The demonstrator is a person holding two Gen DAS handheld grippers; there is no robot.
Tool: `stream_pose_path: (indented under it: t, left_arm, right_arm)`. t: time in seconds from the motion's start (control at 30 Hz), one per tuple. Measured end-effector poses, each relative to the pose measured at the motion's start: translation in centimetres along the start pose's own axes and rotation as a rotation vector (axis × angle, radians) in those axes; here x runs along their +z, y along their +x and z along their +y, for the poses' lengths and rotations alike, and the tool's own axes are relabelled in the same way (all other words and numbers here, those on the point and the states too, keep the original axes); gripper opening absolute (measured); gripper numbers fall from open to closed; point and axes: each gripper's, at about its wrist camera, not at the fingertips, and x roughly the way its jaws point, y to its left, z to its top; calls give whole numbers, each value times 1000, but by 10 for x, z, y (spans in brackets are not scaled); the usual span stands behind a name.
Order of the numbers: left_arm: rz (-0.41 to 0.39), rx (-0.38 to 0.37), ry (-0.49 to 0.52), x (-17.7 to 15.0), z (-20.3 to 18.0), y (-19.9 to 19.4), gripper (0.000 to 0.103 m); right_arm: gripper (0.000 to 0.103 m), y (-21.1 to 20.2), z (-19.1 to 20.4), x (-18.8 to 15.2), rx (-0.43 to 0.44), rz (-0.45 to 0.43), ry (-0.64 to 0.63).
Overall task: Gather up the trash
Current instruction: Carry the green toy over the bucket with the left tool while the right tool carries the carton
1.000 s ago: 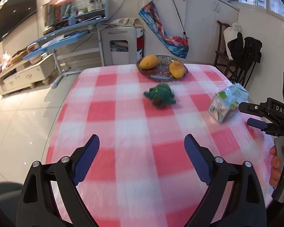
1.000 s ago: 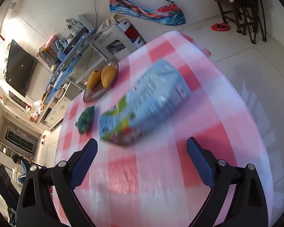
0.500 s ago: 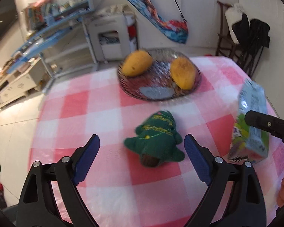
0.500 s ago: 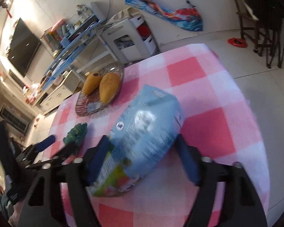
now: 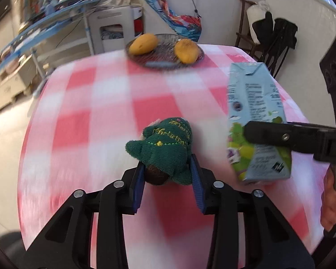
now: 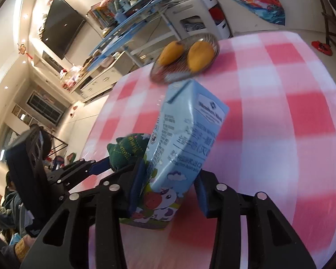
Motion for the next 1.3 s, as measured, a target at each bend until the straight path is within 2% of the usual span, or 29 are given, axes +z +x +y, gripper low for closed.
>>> stream_pose_path:
  t: [0.2, 0.5, 0.8, 1.3]
  left_arm:
    - [-23, -8, -126, -59, 20, -50, 34]
    - [-82, 17, -178, -122, 17, -100, 34]
    - [-108, 53, -139, -145, 1, -117, 34]
    - [-143, 71, -124, -172, -13, -142, 34]
  right_arm:
    - [35, -32, 12, -49, 28, -4, 33]
    - [33, -55, 28, -105, 97, -57, 101]
    - [33, -52, 43, -115, 169, -80, 108]
    - [33, -56, 65, -133, 211, -87, 54]
